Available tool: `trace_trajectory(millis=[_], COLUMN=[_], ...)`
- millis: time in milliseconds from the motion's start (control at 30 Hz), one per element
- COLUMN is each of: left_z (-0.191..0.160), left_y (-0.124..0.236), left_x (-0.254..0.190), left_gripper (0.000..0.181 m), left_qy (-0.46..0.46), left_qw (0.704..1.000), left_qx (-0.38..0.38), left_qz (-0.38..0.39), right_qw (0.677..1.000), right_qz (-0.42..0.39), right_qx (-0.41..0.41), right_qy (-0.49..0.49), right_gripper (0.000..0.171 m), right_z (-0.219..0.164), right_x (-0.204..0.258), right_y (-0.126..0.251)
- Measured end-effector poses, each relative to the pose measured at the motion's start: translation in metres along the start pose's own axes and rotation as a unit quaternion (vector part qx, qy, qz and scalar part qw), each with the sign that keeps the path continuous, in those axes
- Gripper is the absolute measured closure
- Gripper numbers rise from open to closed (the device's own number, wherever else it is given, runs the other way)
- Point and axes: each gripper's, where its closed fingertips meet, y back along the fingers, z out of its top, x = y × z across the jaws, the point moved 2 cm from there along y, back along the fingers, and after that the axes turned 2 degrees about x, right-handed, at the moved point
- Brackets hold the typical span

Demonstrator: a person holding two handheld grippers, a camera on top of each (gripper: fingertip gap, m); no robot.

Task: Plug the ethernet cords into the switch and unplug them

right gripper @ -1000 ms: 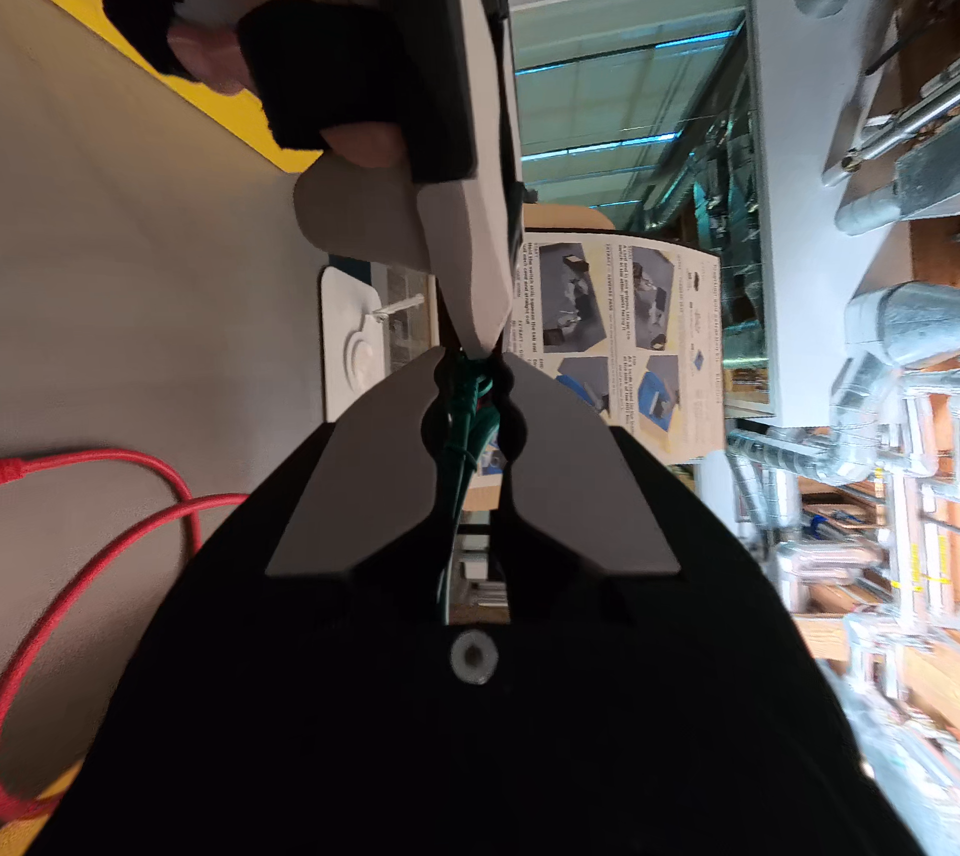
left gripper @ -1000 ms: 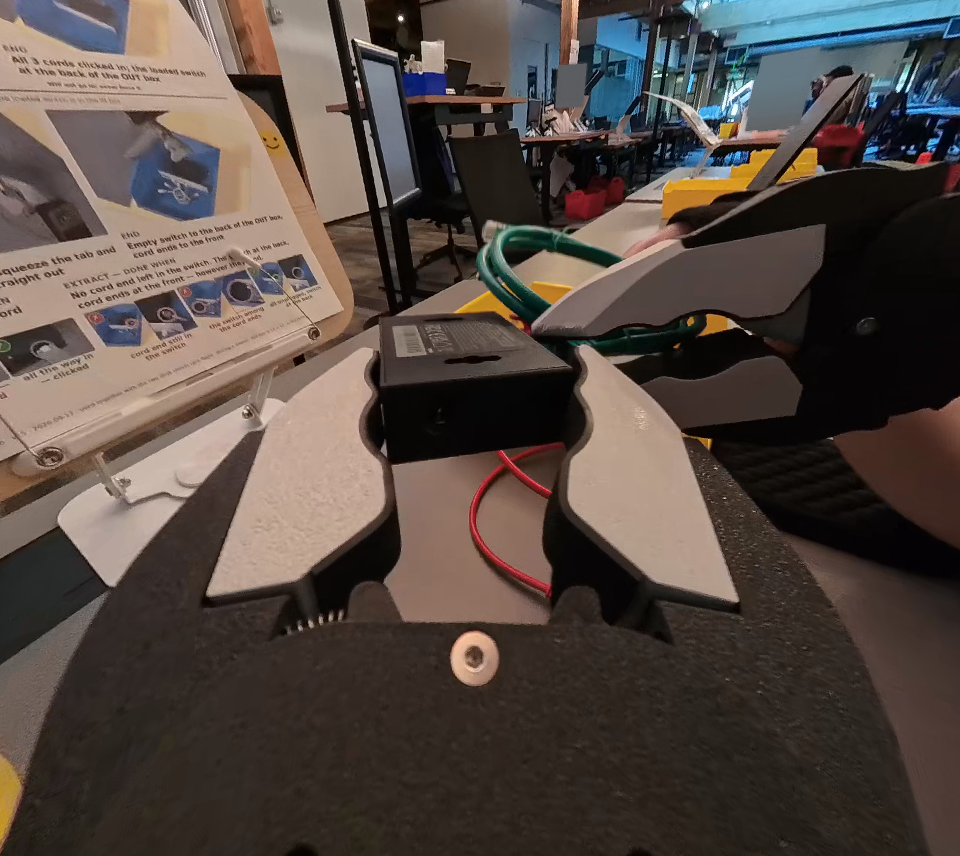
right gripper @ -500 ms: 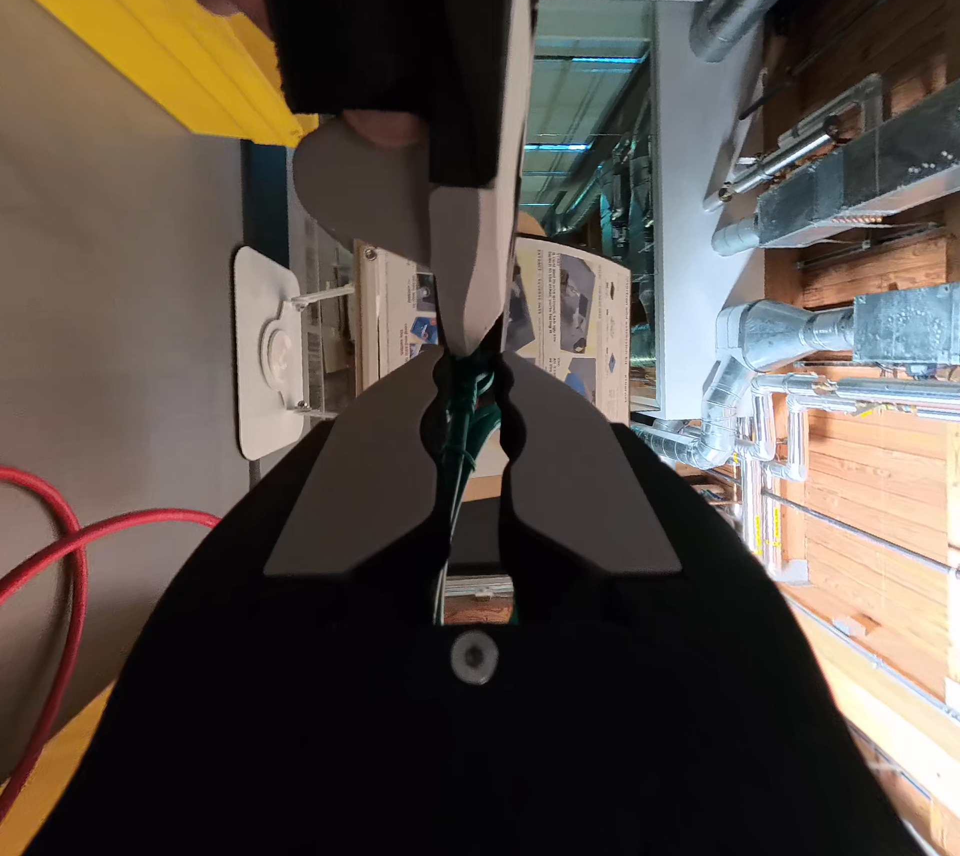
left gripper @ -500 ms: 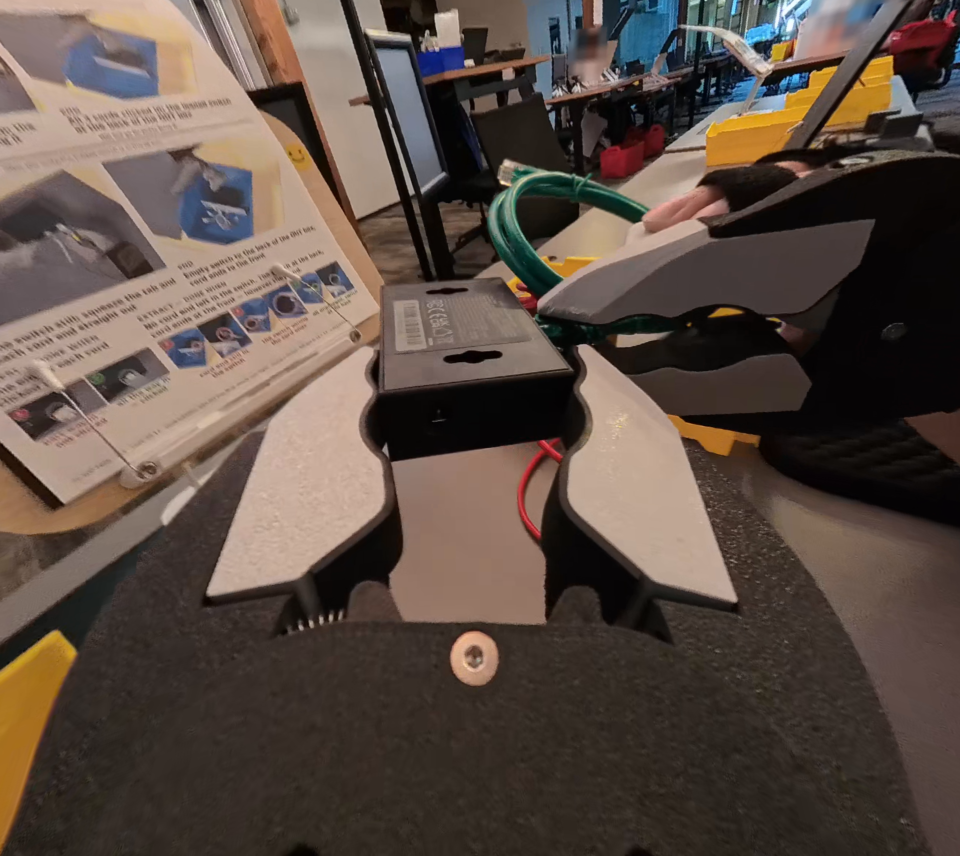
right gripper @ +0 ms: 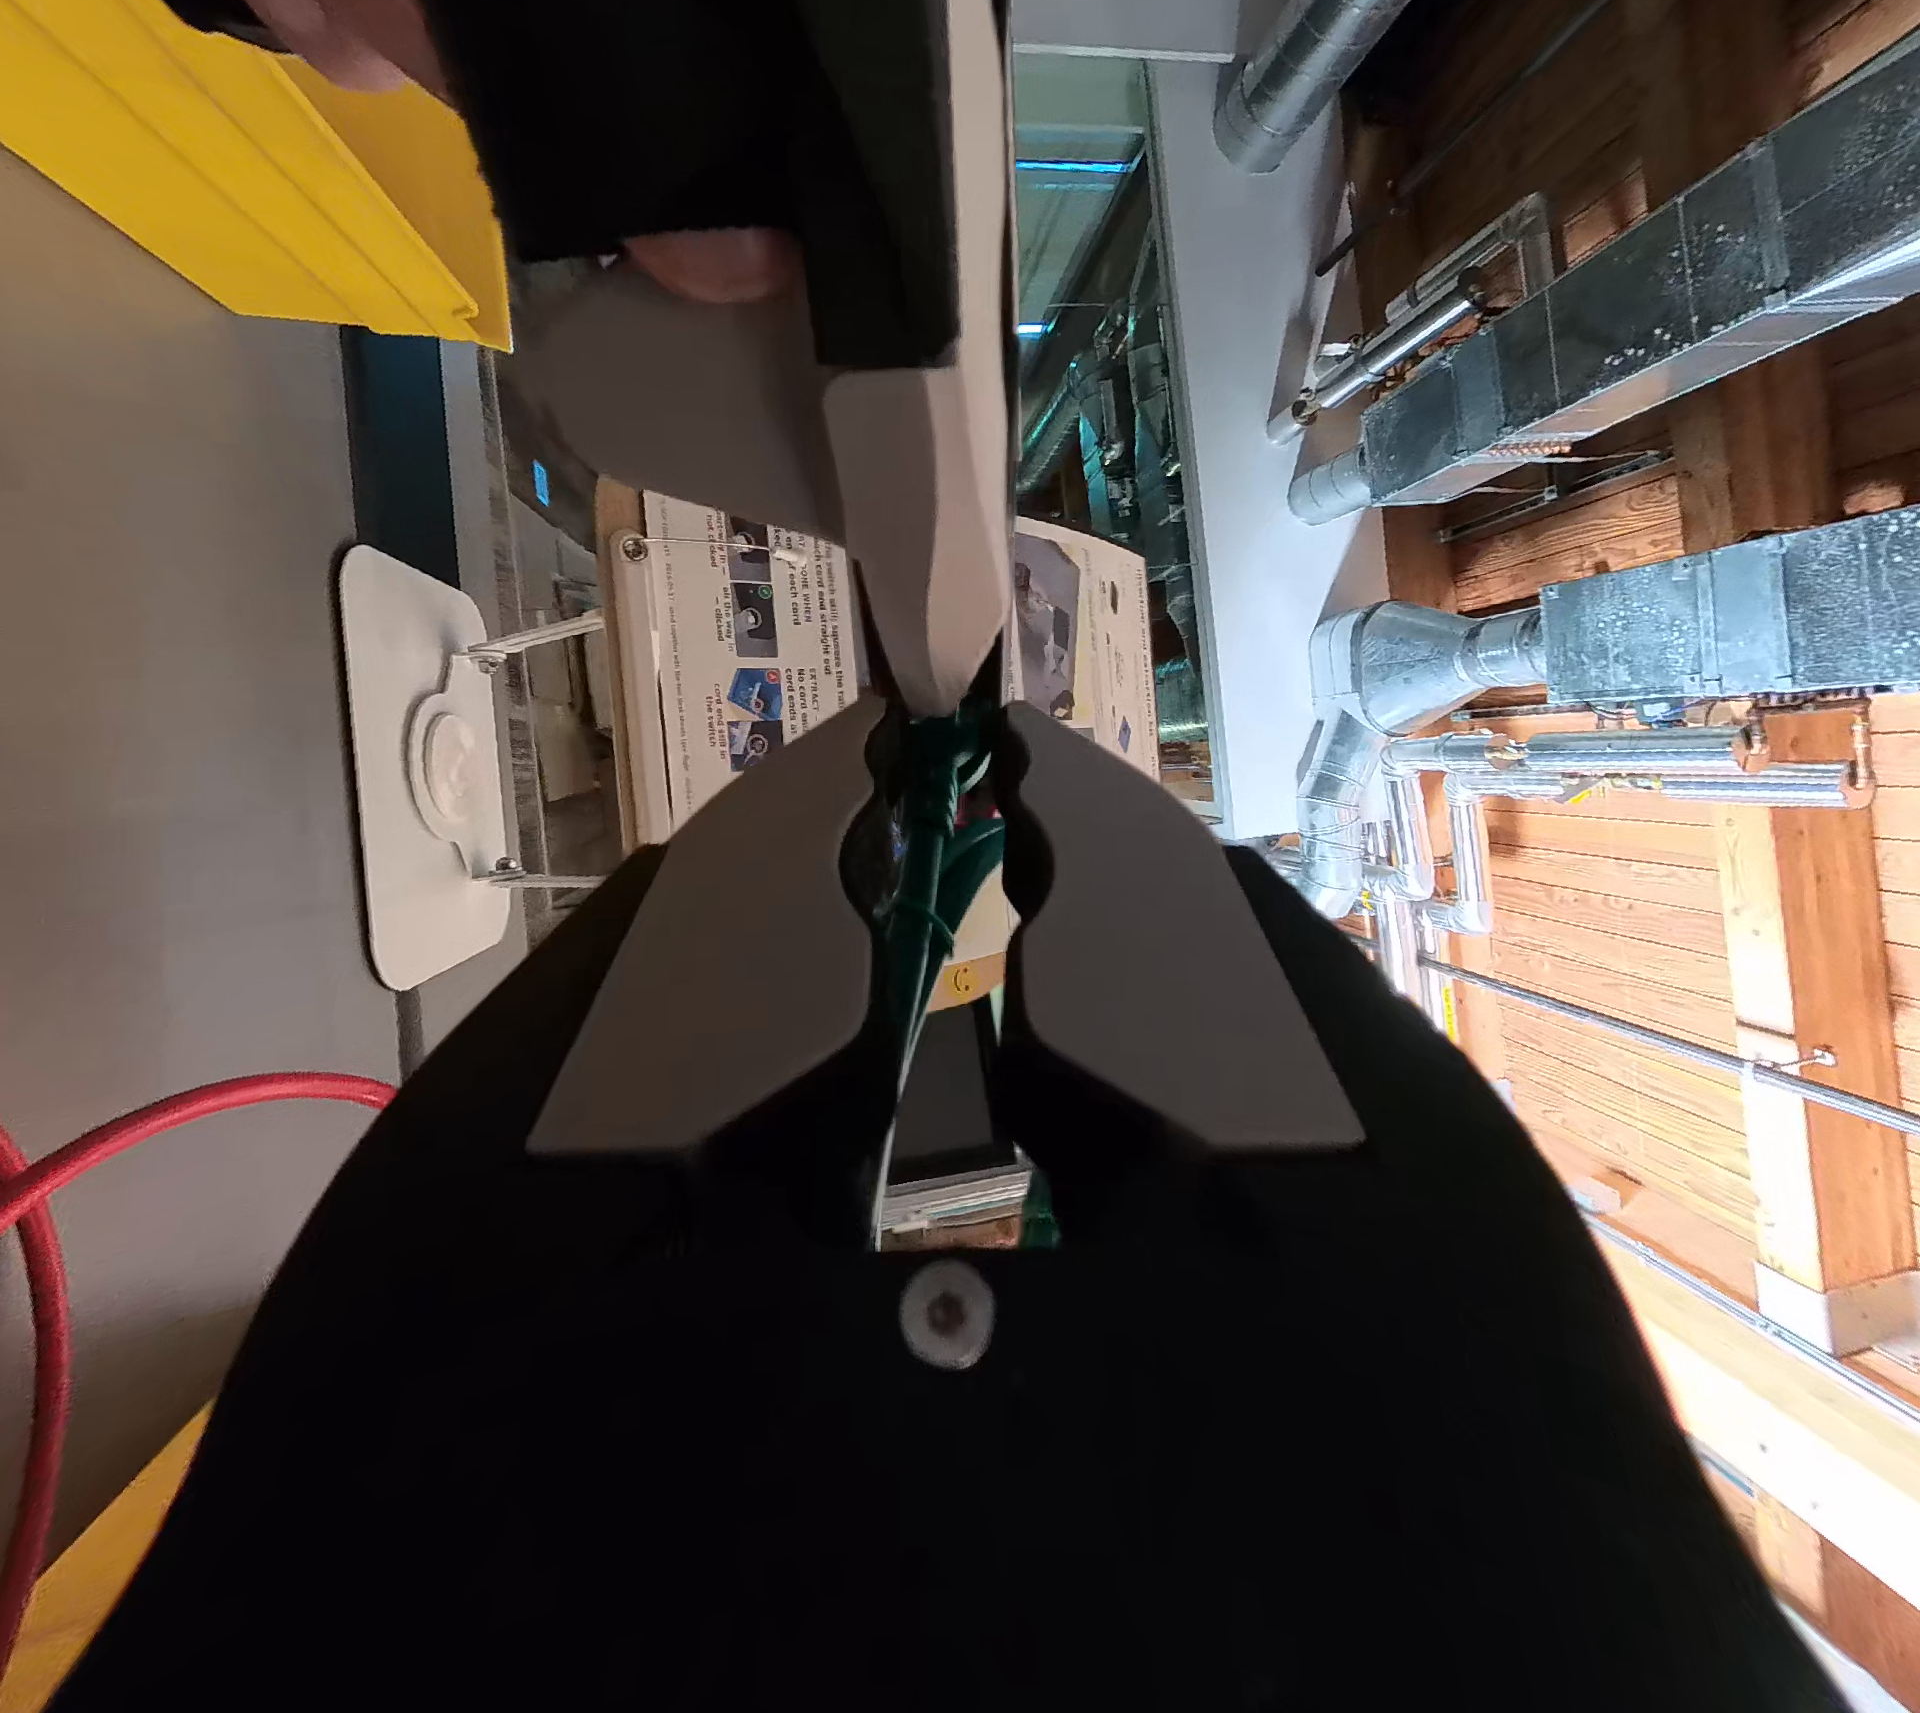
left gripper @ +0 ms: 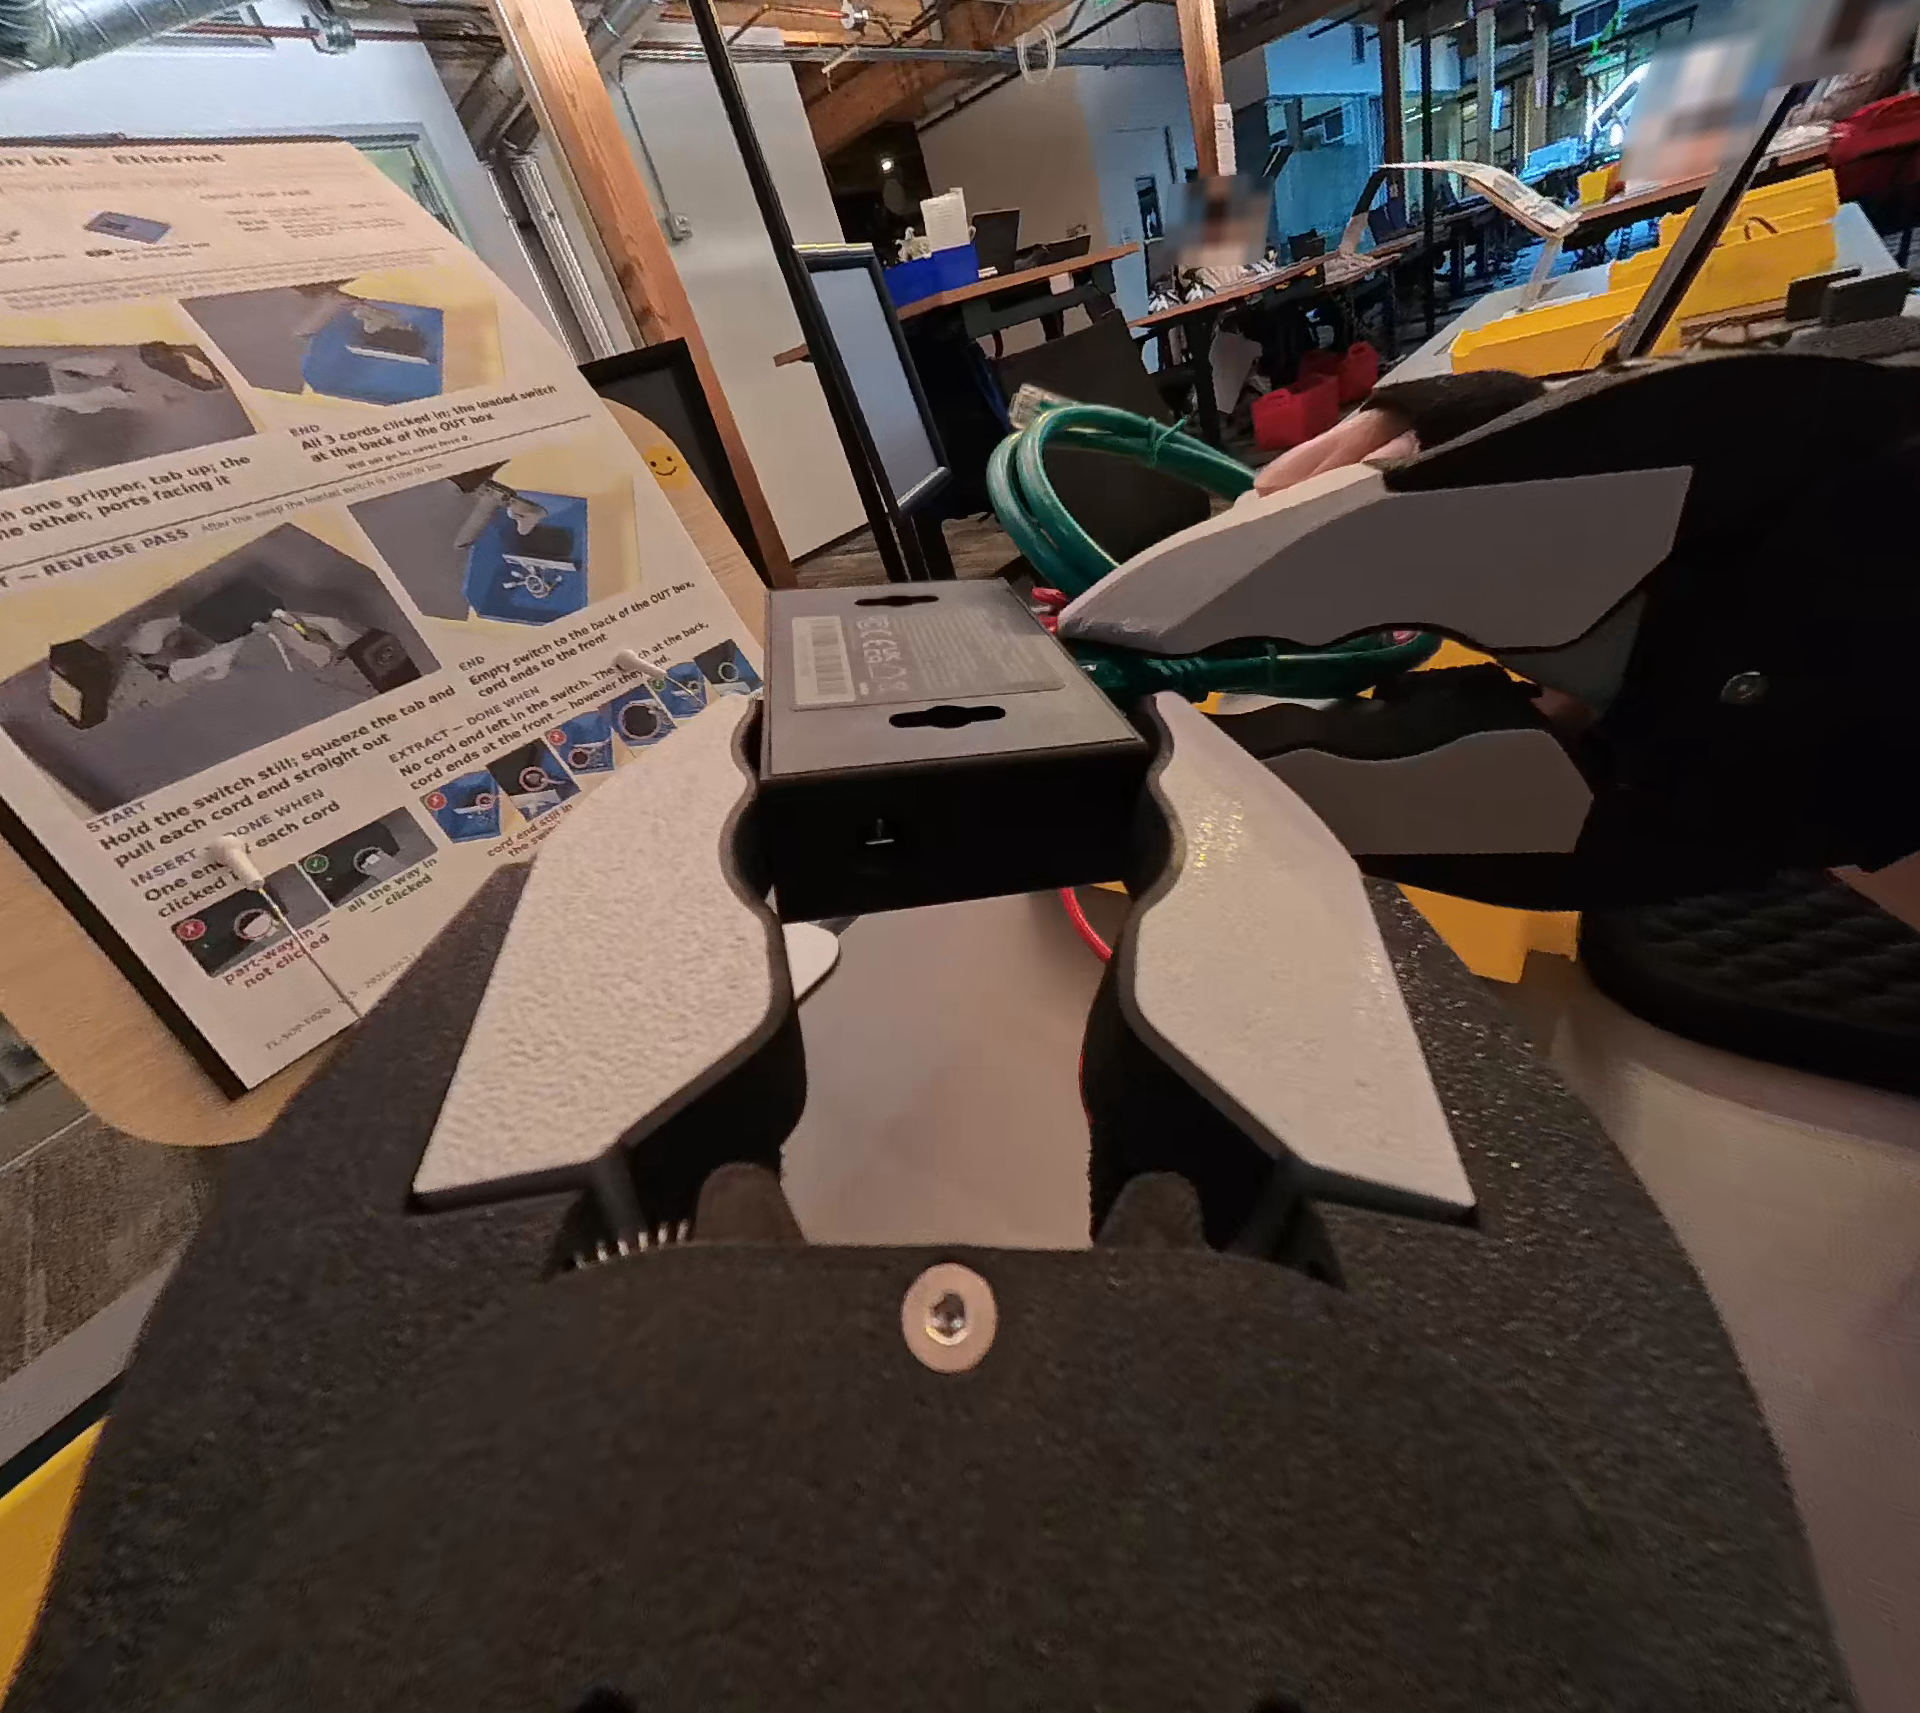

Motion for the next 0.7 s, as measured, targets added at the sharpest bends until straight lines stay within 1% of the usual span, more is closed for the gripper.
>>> trace_trajectory(millis=[67,133,367,500,600,700], left_z=[-0.001,-0.002,-0.005,-0.010,-0.017,-0.025], left_y=[0.000,-0.001,-0.003,-0.004,-0.007,-0.011], left_x=[0.000,-0.001,-0.008,-0.006,-0.005,-0.003], left_gripper=[0.116,0.115,0.115,0.115,0.115,0.115], left_qy=[-0.001,0.003,0.015,0.026,0.036,0.077], left_qw=[1.000,1.000,1.000,0.999,0.997,0.992], left_qx=[0.002,0.001,0.007,0.026,0.048,0.068], left_qz=[0.002,-0.001,-0.017,-0.031,-0.048,-0.070], right_qw=[1.000,1.000,0.997,0.993,0.990,0.985], right_qz=[-0.004,0.004,0.064,0.105,0.128,0.157], right_qx=[-0.001,-0.004,-0.018,-0.010,-0.001,0.004], right_qy=[0.005,-0.009,-0.031,-0.060,-0.057,-0.074], right_gripper=[0.156,0.156,0.158,0.157,0.157,0.157], right_z=[0.000,-0.001,-0.002,-0.002,-0.004,-0.007], right_x=[0.001,0.002,0.006,0.016,0.023,0.029], right_y=[0.000,0.000,0.007,0.005,0.004,0.002])
